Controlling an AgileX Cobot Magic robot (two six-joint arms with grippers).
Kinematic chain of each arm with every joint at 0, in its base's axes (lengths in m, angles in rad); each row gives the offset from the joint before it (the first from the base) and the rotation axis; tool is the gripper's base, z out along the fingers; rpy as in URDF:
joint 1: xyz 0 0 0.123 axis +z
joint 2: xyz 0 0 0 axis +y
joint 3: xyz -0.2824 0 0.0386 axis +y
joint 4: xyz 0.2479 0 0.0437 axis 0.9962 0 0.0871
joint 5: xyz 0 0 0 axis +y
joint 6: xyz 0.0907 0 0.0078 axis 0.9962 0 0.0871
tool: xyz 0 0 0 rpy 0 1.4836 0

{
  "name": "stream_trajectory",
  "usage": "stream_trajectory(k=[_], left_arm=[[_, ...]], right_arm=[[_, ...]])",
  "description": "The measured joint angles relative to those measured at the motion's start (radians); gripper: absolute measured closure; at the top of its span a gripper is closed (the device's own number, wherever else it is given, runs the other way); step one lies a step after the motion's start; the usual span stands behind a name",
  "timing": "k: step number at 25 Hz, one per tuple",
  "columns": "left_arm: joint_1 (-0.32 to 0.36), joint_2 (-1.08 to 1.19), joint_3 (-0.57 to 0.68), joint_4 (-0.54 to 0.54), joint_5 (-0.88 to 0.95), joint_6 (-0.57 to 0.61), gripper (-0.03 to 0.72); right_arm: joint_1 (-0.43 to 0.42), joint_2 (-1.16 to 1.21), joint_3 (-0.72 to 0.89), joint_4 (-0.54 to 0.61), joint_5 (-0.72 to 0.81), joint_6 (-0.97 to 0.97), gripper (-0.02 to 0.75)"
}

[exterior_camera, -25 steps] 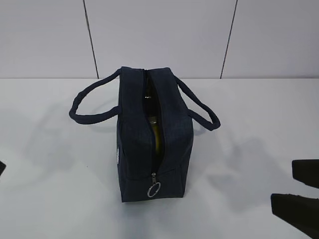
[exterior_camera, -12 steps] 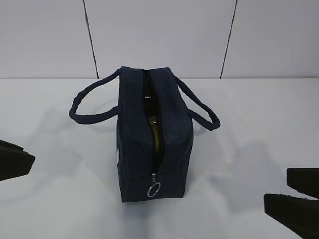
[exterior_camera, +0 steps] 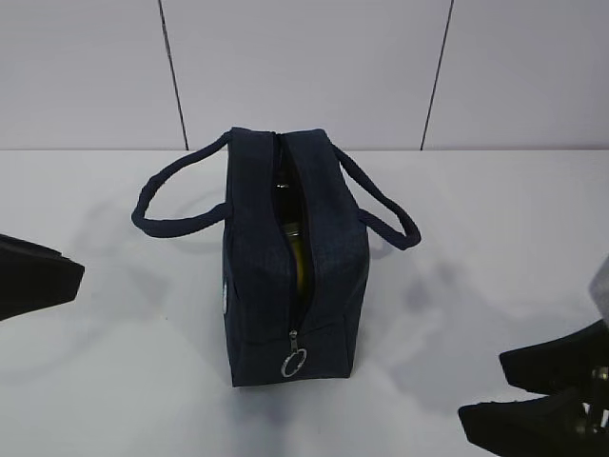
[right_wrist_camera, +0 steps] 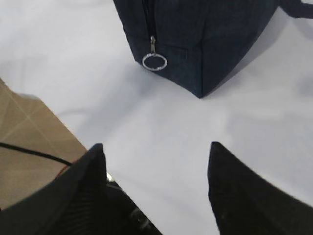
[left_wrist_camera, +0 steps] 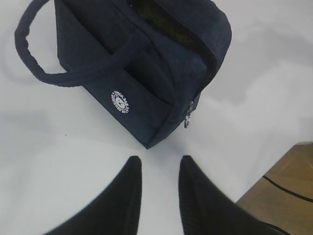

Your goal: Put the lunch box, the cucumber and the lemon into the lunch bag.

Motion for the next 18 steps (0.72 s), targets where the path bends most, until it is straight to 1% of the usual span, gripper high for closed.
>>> stream_trajectory(k=[2, 4, 7, 10, 11, 12, 14, 18], left_arm=[[0.000, 0.000, 0.000, 0.000, -0.005, 0.000, 0.499], [0.000, 0.000, 0.000, -0.001, -0.008, 0.000, 0.498], [0.000, 0.000, 0.000, -0.002, -0.011, 0.000, 0.498], [0.000, 0.000, 0.000, -0.002, -0.012, 0.000, 0.498], [0.000, 0.000, 0.000, -0.002, -0.012, 0.000, 0.498], [0.000, 0.000, 0.000, -0.002, -0.012, 0.000, 0.498], [0.000, 0.000, 0.000, 0.001, -0.012, 0.000, 0.498], [0.000, 0.000, 0.000, 0.012, -0.012, 0.000, 0.498]], right_arm=[[0.000, 0.061, -0.047, -0.095, 0.054, 0.045, 0.265], [0.000, 0.131, -0.103, -0.203, 0.108, 0.135, 0.265], [0.000, 0.222, -0.177, -0.419, 0.197, 0.380, 0.265], [0.000, 0.293, -0.224, -0.681, 0.287, 0.653, 0.265], [0.000, 0.304, -0.231, -0.735, 0.297, 0.702, 0.265], [0.000, 0.310, -0.231, -0.778, 0.301, 0.747, 0.265], [0.000, 0.311, -0.231, -0.810, 0.294, 0.798, 0.265], [0.000, 0.313, -0.231, -0.831, 0.164, 0.834, 0.265]])
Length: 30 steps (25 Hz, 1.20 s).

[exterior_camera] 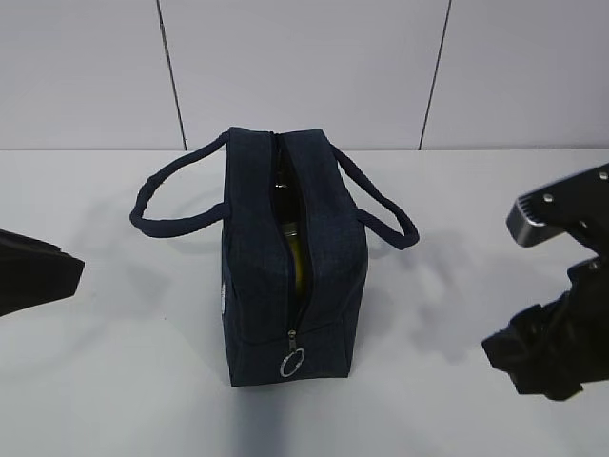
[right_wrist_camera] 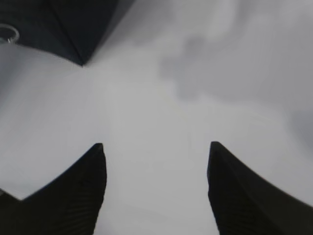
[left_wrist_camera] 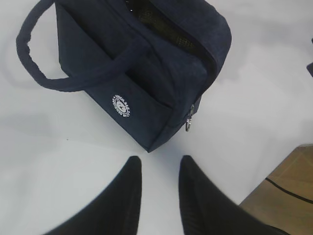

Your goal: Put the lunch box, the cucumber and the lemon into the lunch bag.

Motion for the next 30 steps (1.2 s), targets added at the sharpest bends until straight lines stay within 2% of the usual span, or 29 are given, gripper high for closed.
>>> stream_trajectory(k=[4, 11, 18, 25, 30], left_arm=[[0.000, 0.000, 0.000, 0.009, 0.000, 0.000, 0.498], [0.000, 0.000, 0.000, 0.020, 0.000, 0.000, 0.498], [0.000, 0.039, 0.000, 0.032, -0.014, 0.000, 0.498], [0.000, 0.115, 0.000, 0.033, -0.063, 0.000, 0.498], [0.000, 0.149, 0.000, 0.033, -0.080, 0.000, 0.498]], right_arm=[[0.015, 0.000, 0.000, -0.032, -0.151, 0.000, 0.265], [0.103, 0.000, 0.077, -0.043, -0.372, 0.000, 0.265], [0.120, 0.008, 0.164, -0.045, -0.551, 0.000, 0.265], [0.138, 0.079, 0.212, -0.070, -0.638, 0.014, 0.265], [0.211, 0.141, 0.212, -0.074, -0.732, 0.058, 0.265]])
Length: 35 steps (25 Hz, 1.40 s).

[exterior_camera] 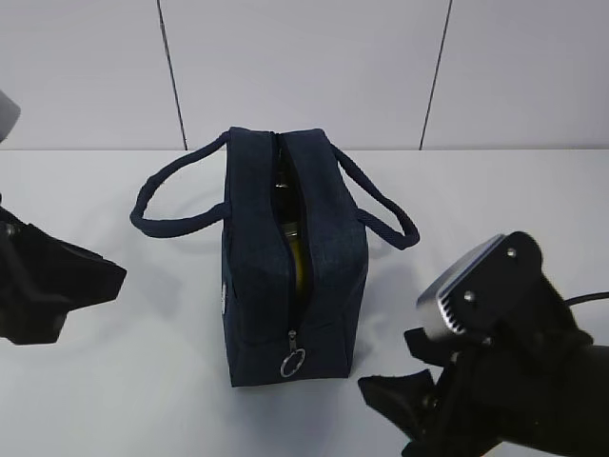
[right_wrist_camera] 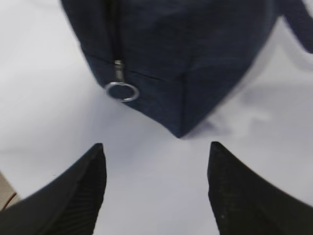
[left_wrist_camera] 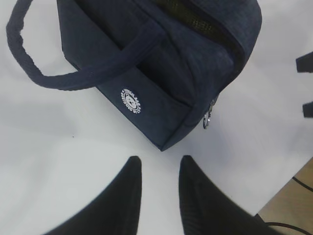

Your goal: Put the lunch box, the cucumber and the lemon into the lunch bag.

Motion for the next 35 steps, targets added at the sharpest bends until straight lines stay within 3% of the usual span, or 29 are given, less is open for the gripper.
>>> stream_trajectory(k=[3, 9, 19, 35], left_arm=[[0.000, 0.003, 0.000, 0.000, -0.015, 0.000, 0.496], [0.000, 0.003, 0.000, 0.000, -0.030, 0.000, 0.496], [0.000, 0.003, 0.000, 0.000, -0.030, 0.000, 0.495], [0.000, 0.005, 0.000, 0.000, -0.028, 0.000, 0.491]], right_arm=[[0.043, 0.052, 0.000, 0.000, -0.039, 0.007, 0.265], [0.050, 0.166, 0.000, -0.021, -0.174, 0.013, 0.265], [0.052, 0.299, -0.002, -0.274, -0.417, 0.252, 0.265], [0.052, 0.450, -0.096, -0.136, -0.417, 0.284, 0.265]])
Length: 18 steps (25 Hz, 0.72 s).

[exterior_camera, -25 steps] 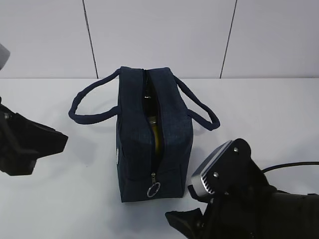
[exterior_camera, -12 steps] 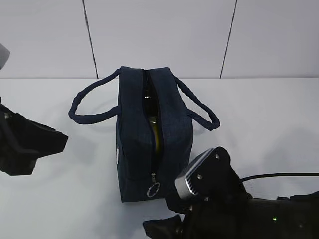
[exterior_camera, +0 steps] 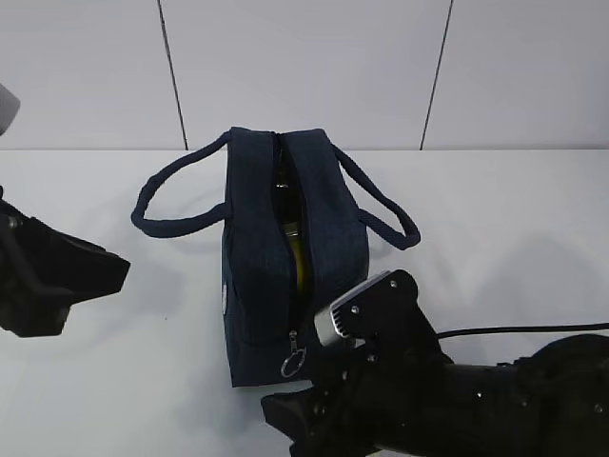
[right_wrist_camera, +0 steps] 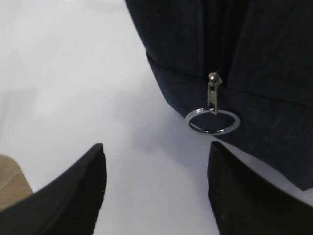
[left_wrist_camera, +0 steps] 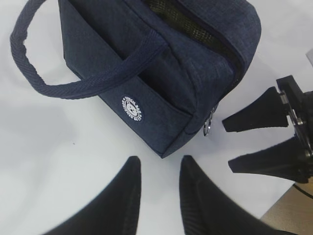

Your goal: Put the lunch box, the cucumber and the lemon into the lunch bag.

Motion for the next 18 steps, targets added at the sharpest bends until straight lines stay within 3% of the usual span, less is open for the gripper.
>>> stream_trajectory(k=[18], left_arm=[[0.000, 0.000, 0.000, 0.000, 0.002, 0.000, 0.491]], right_arm=[[0.000, 0.087, -0.064, 0.145, 0.014, 0.024, 0.265]])
